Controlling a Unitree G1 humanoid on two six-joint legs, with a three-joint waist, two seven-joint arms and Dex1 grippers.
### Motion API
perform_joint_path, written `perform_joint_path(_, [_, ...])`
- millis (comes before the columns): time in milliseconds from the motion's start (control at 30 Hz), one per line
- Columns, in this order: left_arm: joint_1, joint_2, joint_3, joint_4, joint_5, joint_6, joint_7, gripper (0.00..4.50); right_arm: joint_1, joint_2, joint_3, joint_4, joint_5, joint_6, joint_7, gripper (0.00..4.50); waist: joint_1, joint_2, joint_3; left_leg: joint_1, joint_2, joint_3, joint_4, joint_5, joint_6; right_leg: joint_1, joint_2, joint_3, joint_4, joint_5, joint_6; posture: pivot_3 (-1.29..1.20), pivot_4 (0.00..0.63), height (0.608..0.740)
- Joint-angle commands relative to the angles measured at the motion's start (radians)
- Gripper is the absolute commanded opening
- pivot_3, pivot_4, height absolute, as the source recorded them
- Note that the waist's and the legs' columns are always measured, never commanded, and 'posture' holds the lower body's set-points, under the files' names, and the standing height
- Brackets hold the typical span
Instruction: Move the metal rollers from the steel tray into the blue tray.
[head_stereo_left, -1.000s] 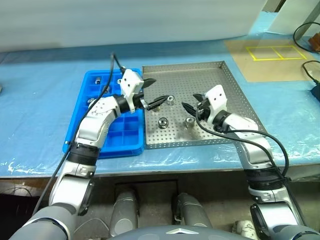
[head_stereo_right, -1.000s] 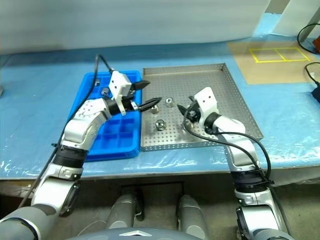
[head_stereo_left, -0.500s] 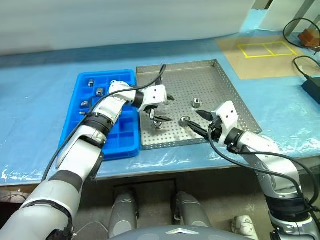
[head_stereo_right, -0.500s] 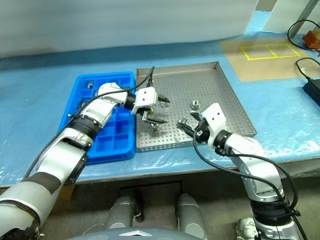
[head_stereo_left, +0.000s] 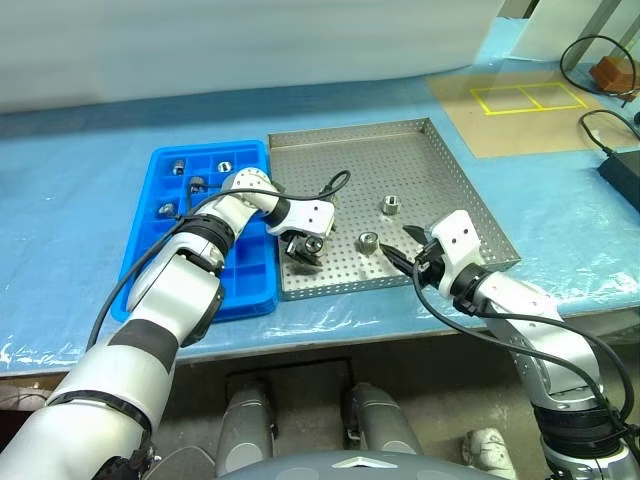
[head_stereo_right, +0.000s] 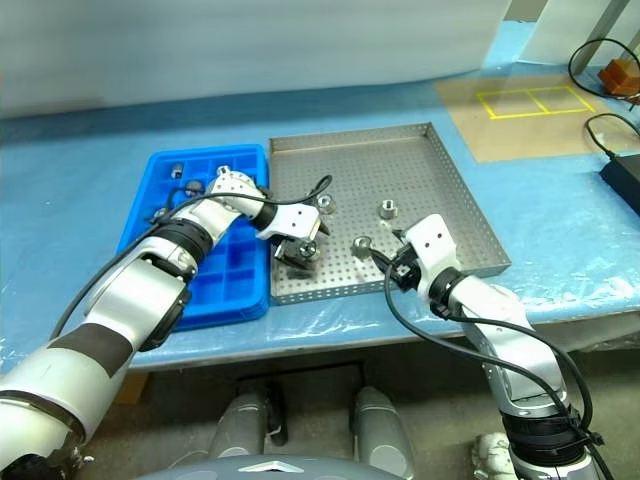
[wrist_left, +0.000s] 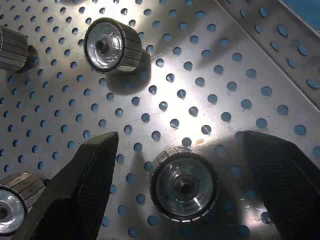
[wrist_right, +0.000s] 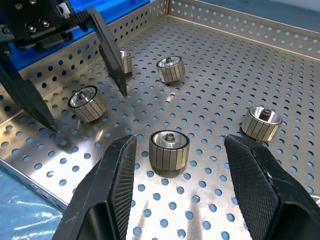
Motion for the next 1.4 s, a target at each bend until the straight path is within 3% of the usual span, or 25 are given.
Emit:
perform_joint_path(33, [-0.042,0.012,-0.003,0.015,0.035,-0.008,-0.004,4.25,-0.008,0.002,0.007,-0.020,-0.013,-0.021,-0.010,2.86,0.000,0.000,0.000,0.000,0.000,0.000,0.000,0.000,0.000,0.000,0.000,0.000,0.000,0.000,0.000,-0.51,0.150,0.740])
perform_joint_path(333, [-0.038,0.003,-0.031,0.054,0.133,0.040,0.059,4.25,-0.012,0.012,0.036,0.007,-0.050,-0.040,-0.023,2.86,-0.001,0.000,0.000,0.001,0.000,0.000,0.001,-0.001,0.001,0.002,0.000,0.000,0.000,0.000,0.000,-0.51,0.150,0.740])
perform_joint_path(567, [-0.030,-0.009,-0.014,0.057,0.145,0.056,0.077,4.25,-0.014,0.015,0.036,0.022,-0.070,-0.052,-0.033,2.86,-0.001,0.000,0.000,0.012,0.000,0.000,-0.002,-0.001,0.002,0.014,0.000,0.000,-0.008,0.001,0.000,-0.51,0.150,0.740])
perform_joint_path(733, [-0.030,-0.013,-0.005,0.052,0.144,0.054,0.083,3.03,-0.010,0.021,0.044,0.028,-0.084,-0.060,-0.038,2.91,-0.002,0.000,0.000,0.013,0.000,0.000,-0.004,-0.002,0.003,0.018,-0.001,-0.001,-0.013,0.001,-0.001,-0.51,0.150,0.740])
perform_joint_path(867, [-0.028,-0.013,-0.001,0.051,0.137,0.039,0.064,3.03,-0.015,0.023,0.045,0.035,-0.090,-0.063,-0.038,2.91,-0.003,0.000,0.000,0.013,0.000,0.000,-0.005,-0.003,0.004,0.018,-0.001,-0.001,-0.014,0.001,-0.001,-0.51,0.150,0.740])
perform_joint_path(967, [-0.028,-0.015,0.017,0.048,0.118,0.057,0.052,2.49,-0.020,0.023,0.047,0.041,-0.096,-0.067,-0.037,2.91,-0.003,0.000,0.000,0.013,0.000,0.000,-0.005,-0.003,0.004,0.018,-0.001,-0.001,-0.014,0.001,-0.001,-0.50,0.150,0.740])
perform_joint_path(1100, [-0.036,-0.019,0.060,0.042,0.074,0.087,0.020,2.49,-0.023,0.023,0.050,0.045,-0.095,-0.068,-0.029,2.91,-0.003,0.000,0.000,0.013,0.000,0.000,-0.006,-0.003,0.004,0.017,-0.001,-0.002,-0.015,0.001,-0.001,-0.50,0.150,0.740])
perform_joint_path(1233, [-0.037,-0.010,0.106,0.026,0.029,0.091,-0.002,1.68,-0.032,0.023,0.054,0.051,-0.093,-0.069,-0.019,2.91,-0.003,0.000,0.000,0.012,0.000,0.001,-0.007,-0.003,0.004,0.016,-0.001,-0.002,-0.015,0.001,-0.001,-0.49,0.150,0.740])
perform_joint_path(1400, [-0.025,0.019,0.158,-0.016,-0.028,0.105,-0.048,1.68,-0.043,0.022,0.051,0.059,-0.093,-0.071,-0.011,2.91,-0.002,0.000,0.000,0.011,0.000,0.001,-0.007,-0.003,0.004,0.016,-0.001,-0.002,-0.015,0.001,-0.001,-0.46,0.150,0.740])
